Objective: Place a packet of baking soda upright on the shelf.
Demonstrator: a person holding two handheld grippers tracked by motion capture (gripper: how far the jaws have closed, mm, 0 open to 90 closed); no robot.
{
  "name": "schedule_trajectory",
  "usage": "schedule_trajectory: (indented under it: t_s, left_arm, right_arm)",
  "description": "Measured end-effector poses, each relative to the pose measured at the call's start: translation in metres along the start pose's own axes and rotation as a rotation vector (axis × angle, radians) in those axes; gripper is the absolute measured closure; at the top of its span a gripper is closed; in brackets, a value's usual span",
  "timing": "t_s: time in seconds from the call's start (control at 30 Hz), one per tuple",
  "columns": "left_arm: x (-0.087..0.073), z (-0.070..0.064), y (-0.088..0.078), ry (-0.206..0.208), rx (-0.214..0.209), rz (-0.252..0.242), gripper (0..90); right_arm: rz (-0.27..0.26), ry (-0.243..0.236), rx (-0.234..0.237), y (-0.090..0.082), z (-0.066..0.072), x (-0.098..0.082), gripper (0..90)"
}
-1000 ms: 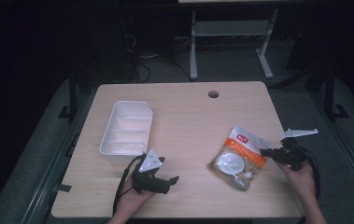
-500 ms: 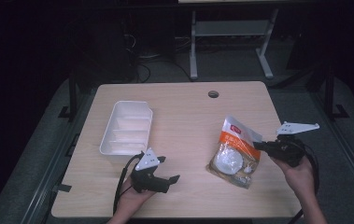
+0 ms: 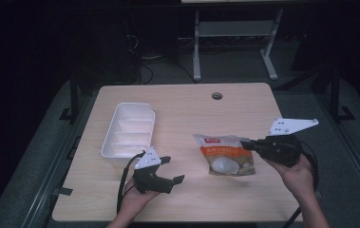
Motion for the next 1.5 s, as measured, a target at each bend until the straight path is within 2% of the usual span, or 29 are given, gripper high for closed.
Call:
schedule_trajectory:
  t_s: [0.13, 0.17, 0.23, 0.27, 0.37, 0.4, 0.43, 0.47, 0.5, 0.57, 0.6, 0.63, 0.67, 0.7, 0.73, 0.77, 0.8, 0.83, 0.87, 0.9, 1.0, 1.07, 1.13, 1.27, 1.4, 1.5]
  left_arm:
    - [0.003, 0.000, 0.000, 0.007, -0.008, -0.016, 15.7]
    - [0.003, 0.000, 0.000, 0.007, -0.008, -0.016, 15.6]
    - [0.005, 0.001, 0.002, 0.010, -0.018, -0.023, 15.7]
    - [0.005, 0.001, 0.002, 0.010, -0.018, -0.023, 15.7]
    - [0.006, 0.001, 0.002, 0.014, -0.029, -0.040, 15.9]
    - [0.006, 0.001, 0.001, 0.016, -0.035, -0.044, 20.0]
    - [0.006, 0.000, 0.002, 0.015, -0.047, -0.052, 20.3]
    - [0.006, 0.000, 0.002, 0.015, -0.047, -0.052, 20.6]
    - [0.006, 0.000, 0.003, 0.014, -0.058, -0.056, 22.0]
    - [0.006, -0.002, 0.003, 0.018, -0.082, -0.063, 23.5]
    - [0.007, -0.005, 0.004, 0.036, -0.105, -0.073, 27.8]
    - [0.007, -0.005, 0.004, 0.036, -0.105, -0.073, 32.7]
    - [0.007, -0.007, 0.005, 0.048, -0.114, -0.079, 32.7]
    - [0.007, -0.009, 0.006, 0.059, -0.121, -0.088, 38.3]
    - [0.006, -0.010, 0.007, 0.064, -0.126, -0.089, 50.6]
    - [0.006, -0.010, 0.007, 0.072, -0.096, -0.089, 57.8]
    - [0.006, -0.010, 0.007, 0.072, -0.096, -0.089, 66.1]
    - [0.006, -0.007, 0.006, 0.050, -0.119, -0.097, 70.4]
    - [0.006, -0.007, 0.006, 0.050, -0.119, -0.097, 73.6]
    - [0.007, -0.007, 0.005, 0.032, -0.145, -0.101, 77.6]
    - [0.008, -0.009, 0.005, 0.054, -0.136, -0.095, 84.3]
    - [0.010, -0.010, 0.004, 0.064, -0.129, -0.088, 85.1]
    - [0.010, -0.008, 0.002, 0.055, -0.127, -0.095, 86.8]
    - [0.011, -0.005, -0.002, 0.035, -0.122, -0.113, 88.1]
    - [0.011, -0.007, -0.004, 0.054, -0.119, -0.113, 88.4]
    - [0.012, -0.007, -0.004, 0.060, -0.118, -0.115, 88.4]
  right_arm:
    - [-0.007, -0.049, 0.031, 0.006, 0.016, 0.007, 90.0]
    - [-0.007, -0.049, 0.031, 0.006, 0.016, 0.007, 90.0]
    - [-0.009, -0.058, 0.070, 0.010, 0.025, 0.011, 90.0]
    - [-0.009, -0.058, 0.070, 0.010, 0.025, 0.011, 90.0]
    - [-0.017, -0.064, 0.120, 0.014, 0.033, 0.016, 90.0]
    - [-0.027, -0.066, 0.155, 0.016, 0.039, 0.019, 90.0]
    - [-0.031, -0.065, 0.177, 0.017, 0.042, 0.020, 90.0]
    - [-0.031, -0.065, 0.177, 0.017, 0.042, 0.020, 90.0]
    - [-0.033, -0.064, 0.203, 0.023, 0.047, 0.020, 90.0]
    - [-0.029, -0.061, 0.214, 0.026, 0.049, 0.020, 90.0]
    - [-0.016, -0.058, 0.234, 0.034, 0.052, 0.017, 90.0]
    - [-0.016, -0.058, 0.234, 0.034, 0.052, 0.017, 90.0]
    - [-0.007, -0.059, 0.247, 0.039, 0.054, 0.015, 90.0]
    - [0.004, -0.062, 0.253, 0.043, 0.055, 0.012, 90.0]
    - [-0.002, -0.052, 0.276, 0.049, 0.056, 0.008, 90.0]
    - [-0.005, -0.042, 0.285, 0.048, 0.055, 0.007, 90.0]
    - [-0.005, -0.042, 0.285, 0.048, 0.055, 0.007, 90.0]
    - [-0.008, -0.049, 0.274, 0.047, 0.053, 0.006, 90.0]
    - [-0.008, -0.049, 0.274, 0.047, 0.053, 0.006, 90.0]
    - [-0.018, -0.044, 0.276, 0.046, 0.051, 0.003, 90.0]
    - [-0.020, -0.050, 0.259, 0.045, 0.047, 0.000, 89.7]
    - [-0.016, -0.057, 0.252, 0.045, 0.046, -0.001, 89.4]
    - [0.008, -0.070, 0.236, 0.046, 0.043, -0.005, 85.0]
    - [0.021, -0.073, 0.265, 0.051, 0.042, -0.011, 77.6]
    - [0.094, -0.083, 0.279, 0.067, 0.044, -0.020, 66.0]
    - [0.121, -0.094, 0.258, 0.074, 0.045, -0.023, 63.3]
Point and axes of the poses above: each handheld gripper's, and its own axes: y roughly forward along the jaws, x roughly out of its top, z roughly to its left, the point moved 4 cm from there along y, roughly forward along the jaws, and after that the axes turned 15 degrees about y, right-handed, at the moved point
